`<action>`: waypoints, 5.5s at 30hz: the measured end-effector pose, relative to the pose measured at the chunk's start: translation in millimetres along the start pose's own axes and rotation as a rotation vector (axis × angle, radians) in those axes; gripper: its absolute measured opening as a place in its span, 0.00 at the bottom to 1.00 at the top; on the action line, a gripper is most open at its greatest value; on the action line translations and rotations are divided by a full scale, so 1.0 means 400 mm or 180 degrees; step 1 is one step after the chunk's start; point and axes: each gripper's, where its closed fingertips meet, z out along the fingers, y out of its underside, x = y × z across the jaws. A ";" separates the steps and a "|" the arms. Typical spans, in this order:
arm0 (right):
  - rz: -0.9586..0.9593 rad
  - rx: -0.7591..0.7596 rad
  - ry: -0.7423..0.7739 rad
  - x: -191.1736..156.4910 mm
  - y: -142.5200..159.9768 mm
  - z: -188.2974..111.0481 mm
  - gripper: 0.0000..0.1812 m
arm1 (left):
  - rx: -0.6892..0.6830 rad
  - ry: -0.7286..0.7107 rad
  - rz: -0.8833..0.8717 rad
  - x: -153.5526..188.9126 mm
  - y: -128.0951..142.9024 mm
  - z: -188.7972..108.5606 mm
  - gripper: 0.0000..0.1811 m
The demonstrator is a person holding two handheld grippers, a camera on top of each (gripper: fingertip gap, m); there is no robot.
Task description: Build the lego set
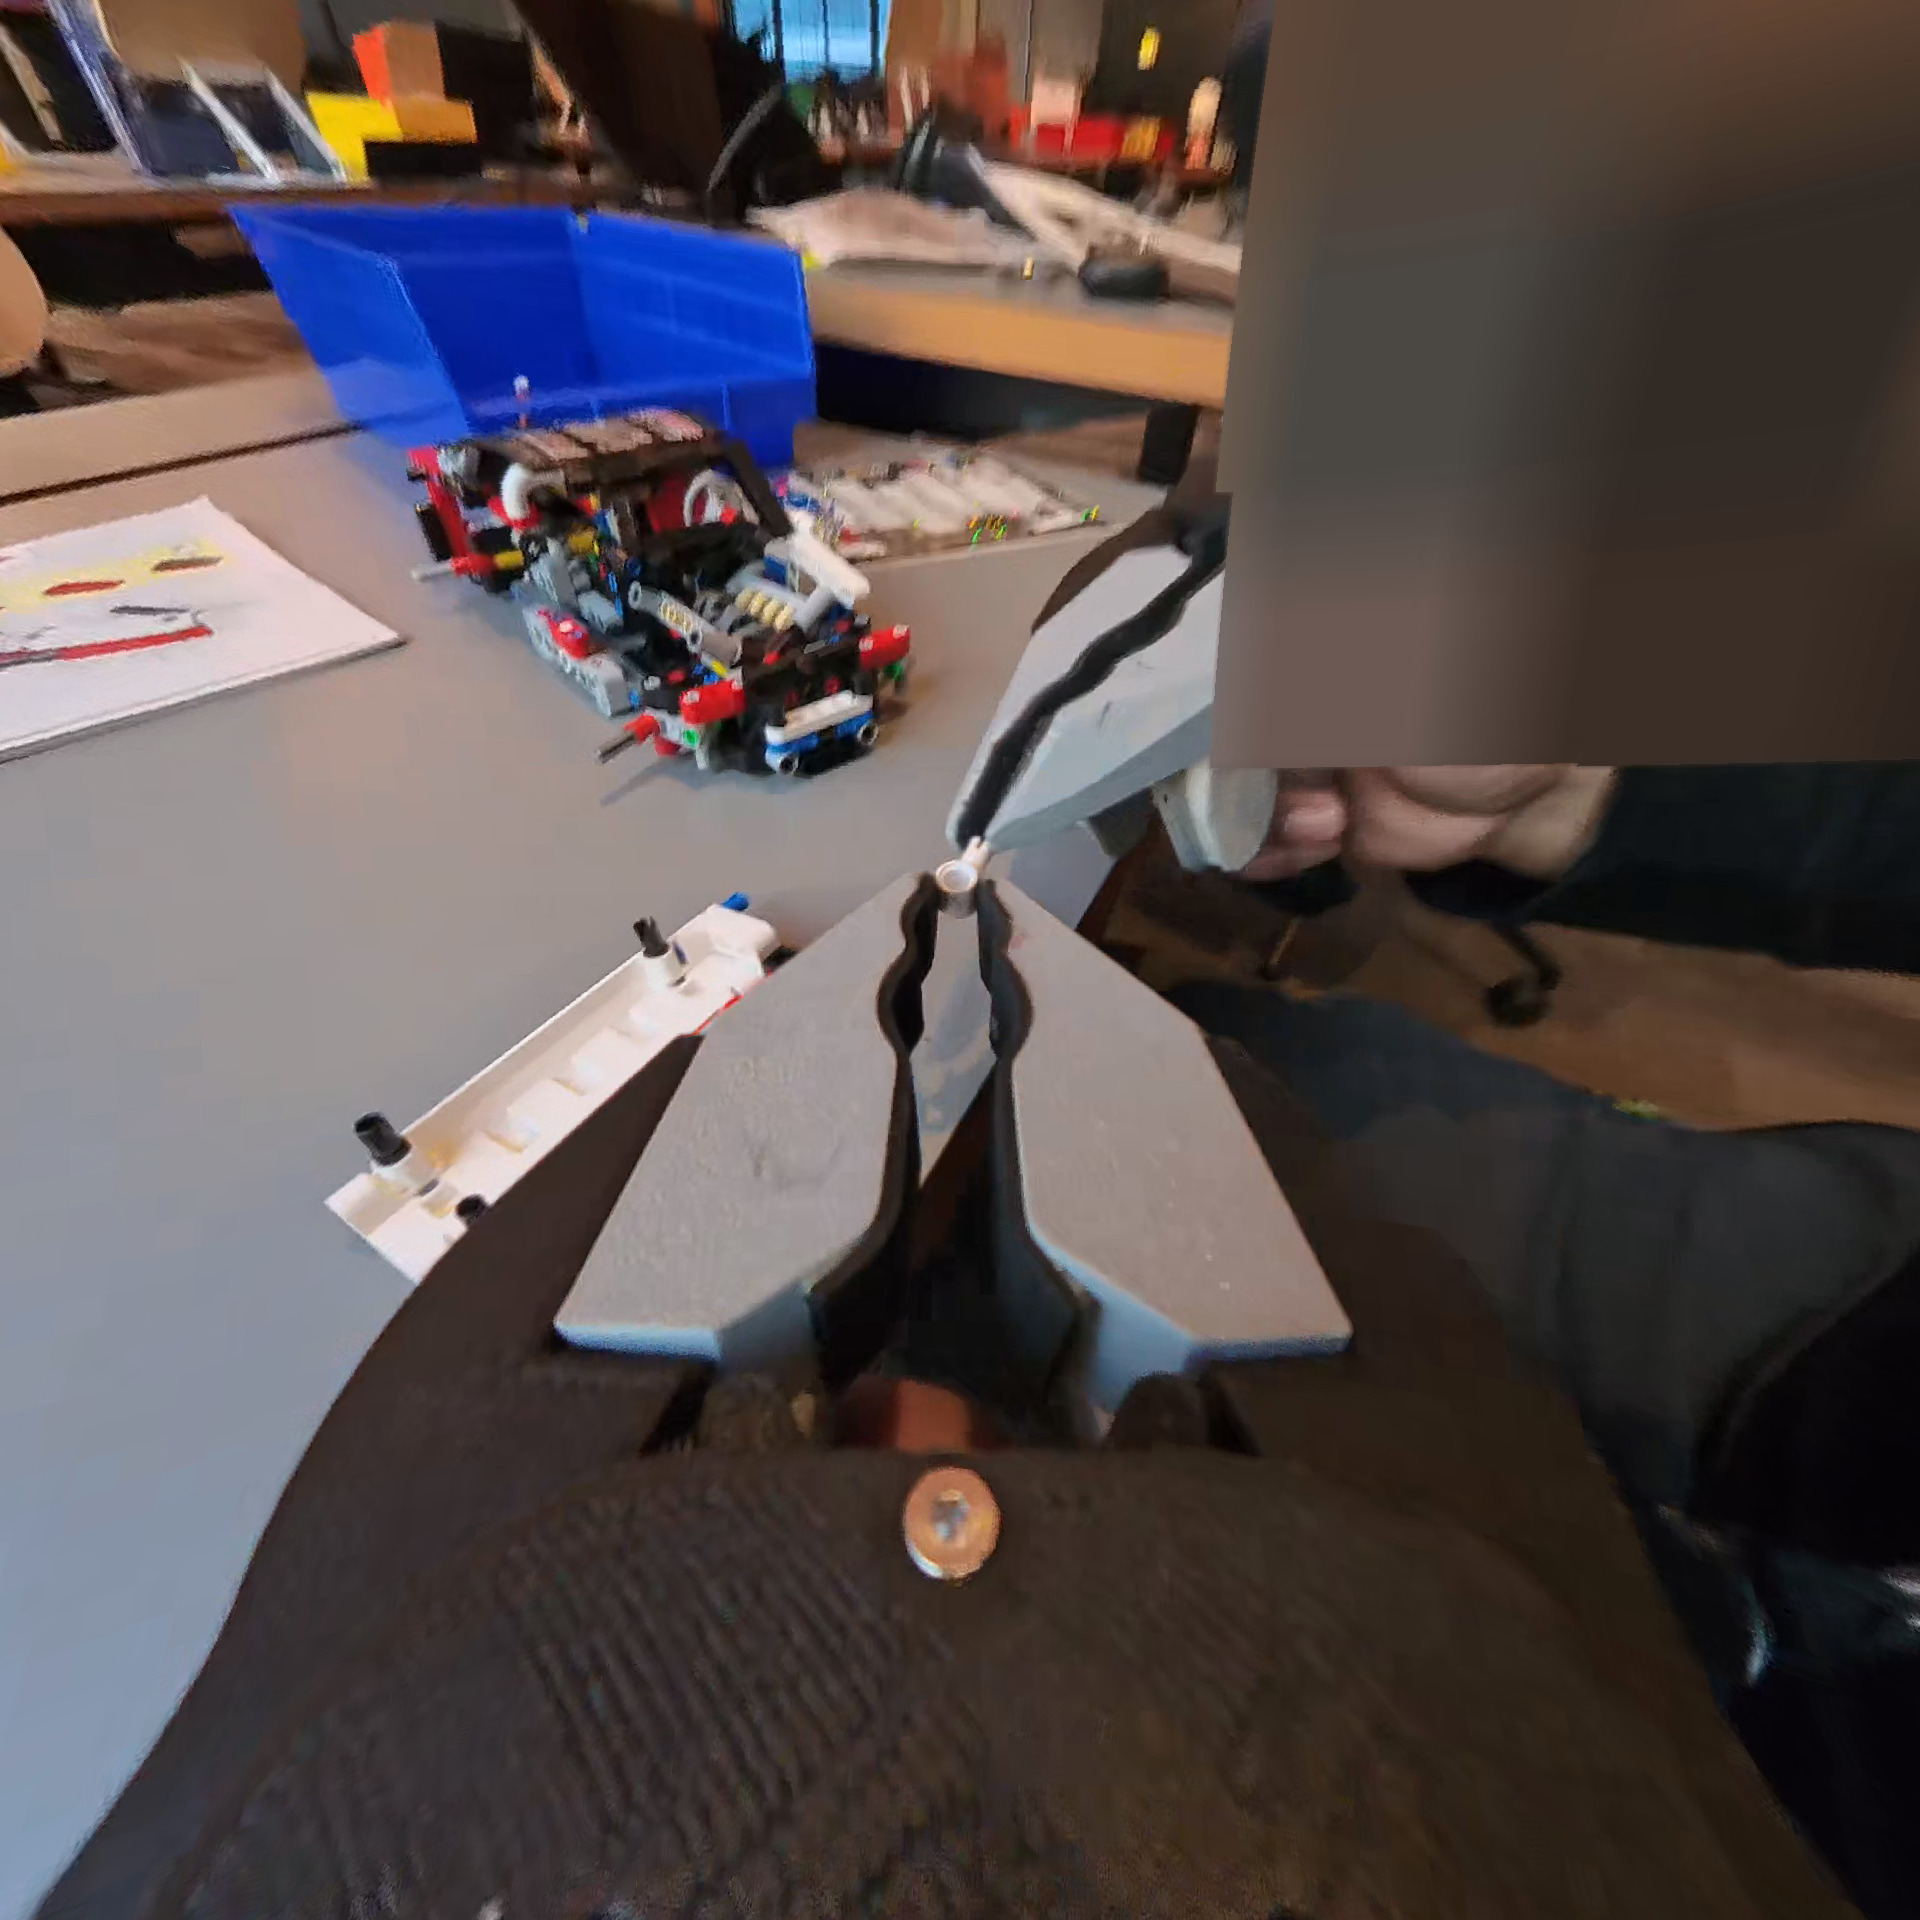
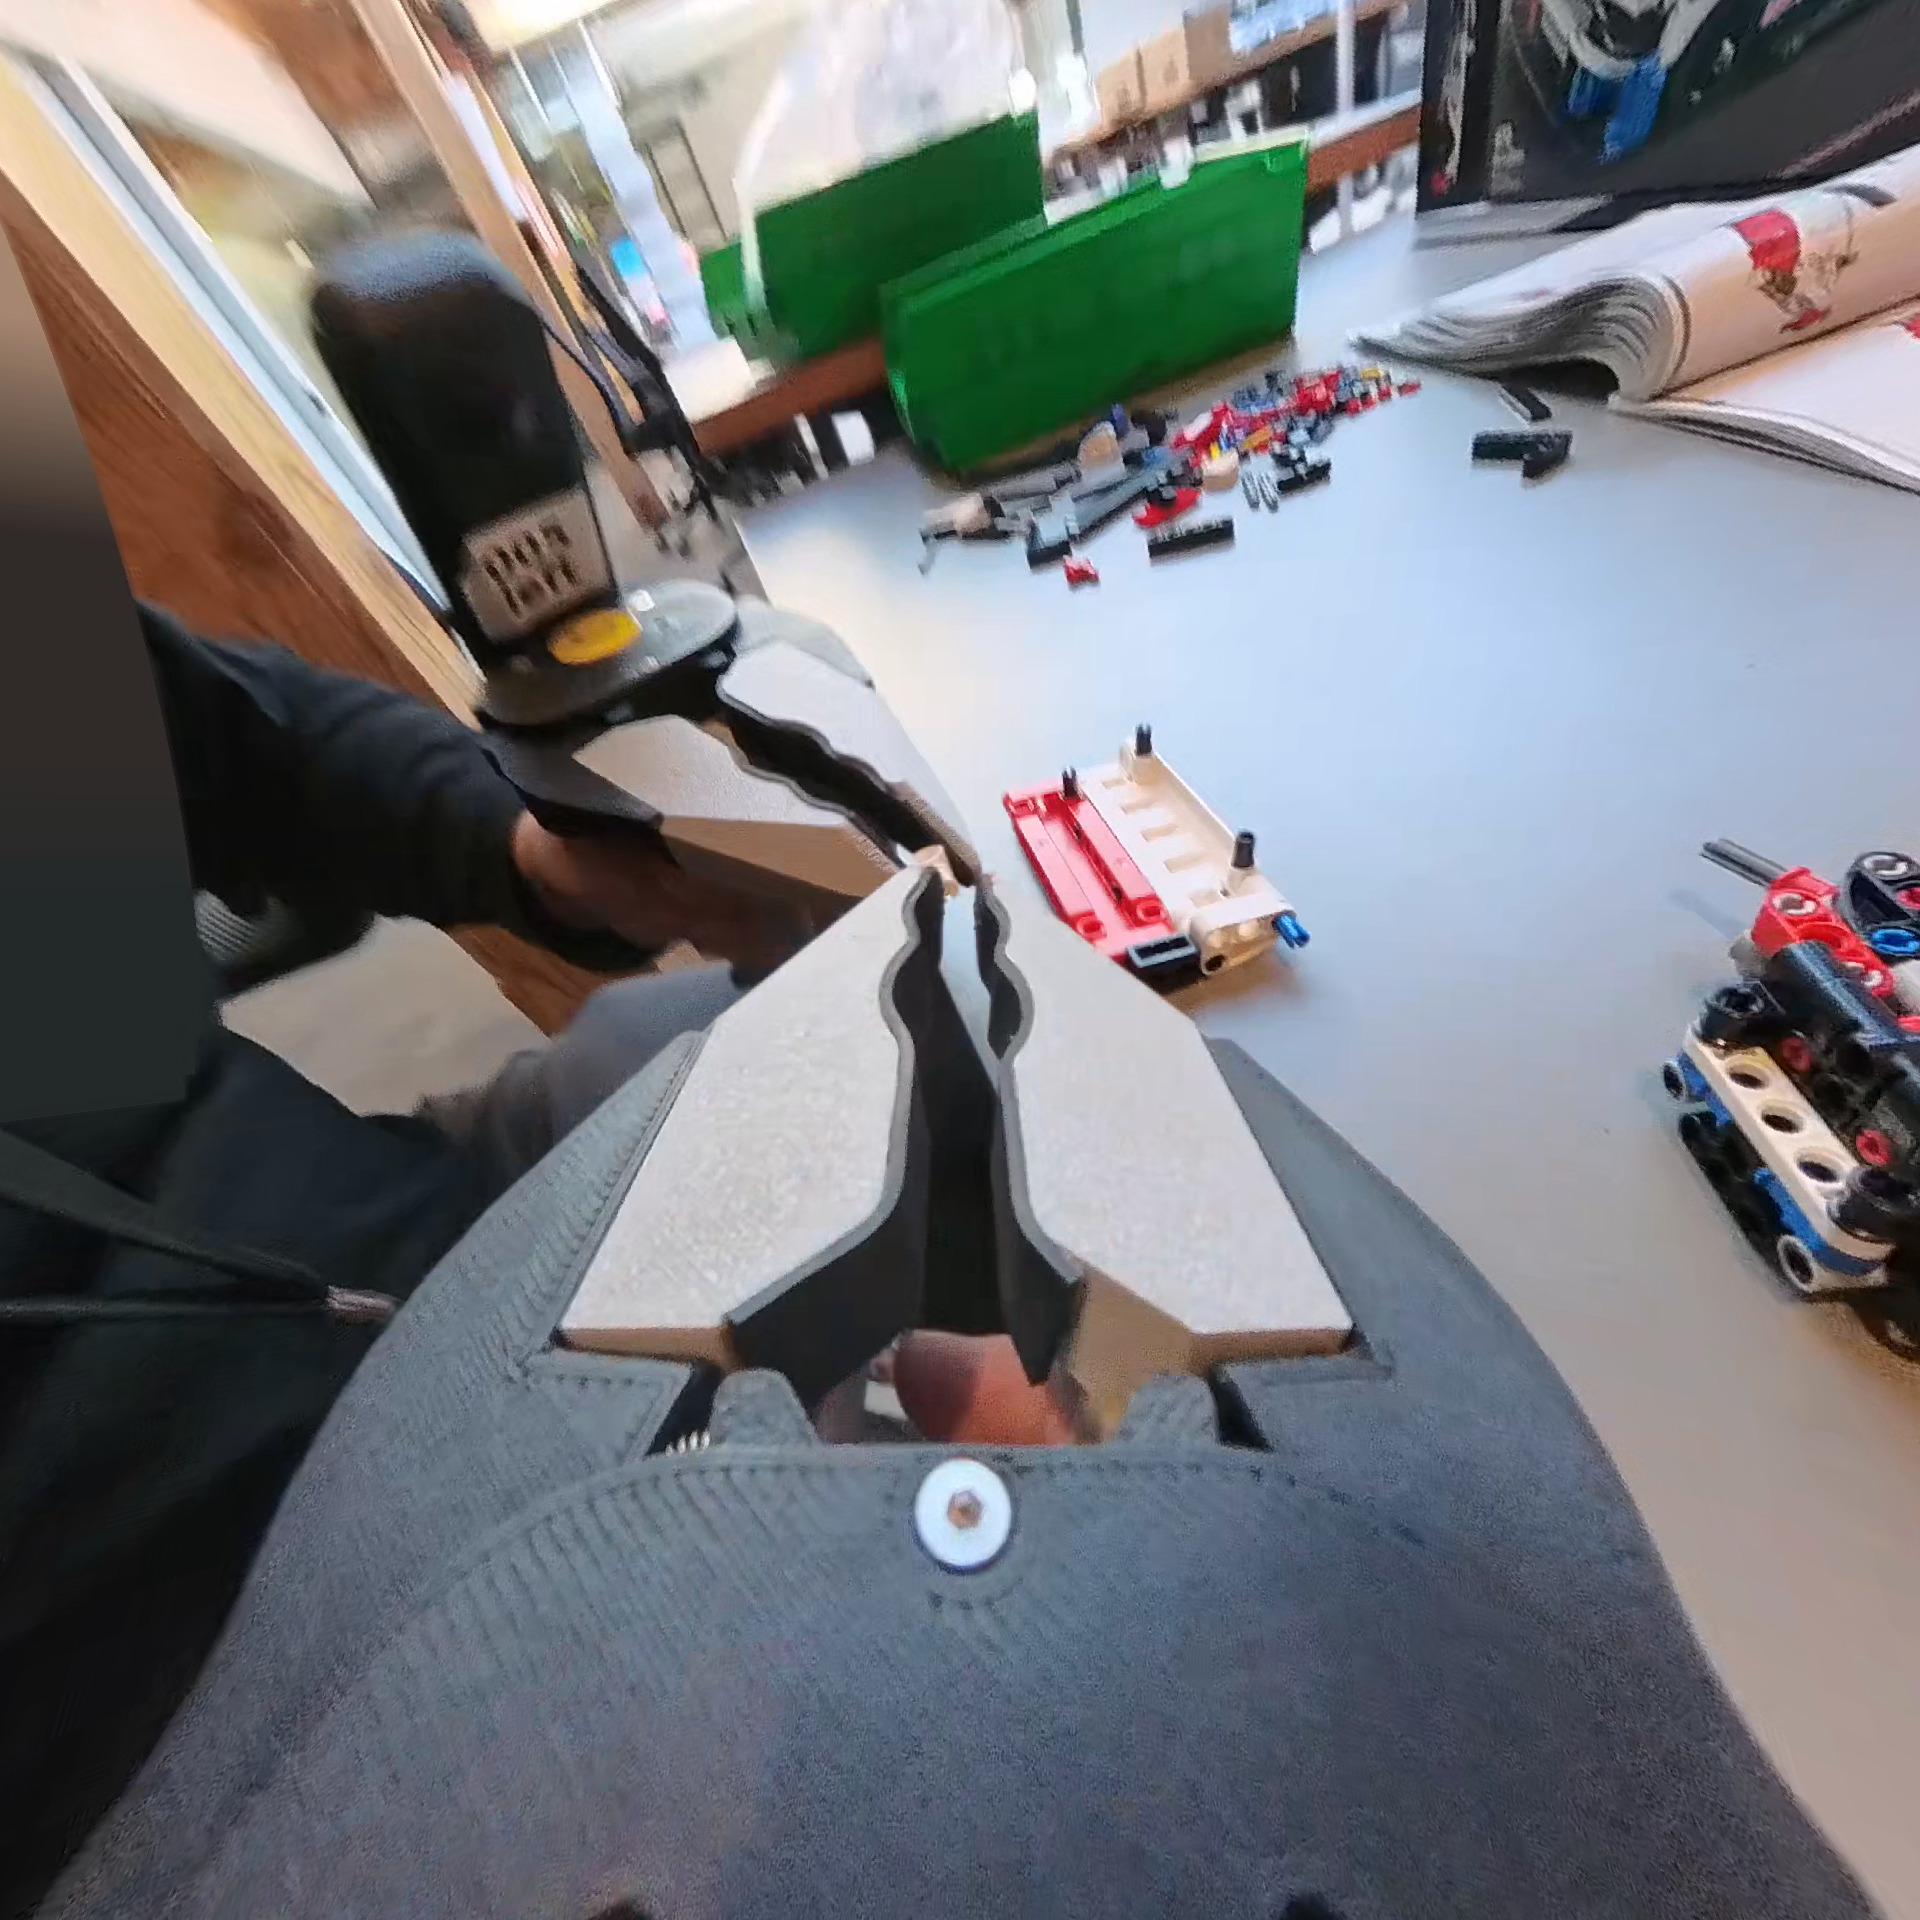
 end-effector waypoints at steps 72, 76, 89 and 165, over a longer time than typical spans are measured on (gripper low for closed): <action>0.0105 -0.1025 -0.0362 0.055 0.007 -0.034 0.00 | -0.0823 0.0516 -0.0031 0.015 0.014 0.095 0.05; 0.0139 -0.0948 -0.0373 0.057 -0.009 -0.031 0.00 | -0.0720 0.0520 -0.0187 0.006 0.001 0.096 0.02; -0.1349 -0.0285 0.0625 0.061 -0.088 -0.085 0.20 | 0.0015 0.0947 -0.1918 -0.020 -0.093 0.072 0.02; -0.1221 -0.1403 0.1471 0.209 0.099 -0.086 0.05 | -0.0542 0.0326 -0.4477 -0.076 0.003 0.139 0.21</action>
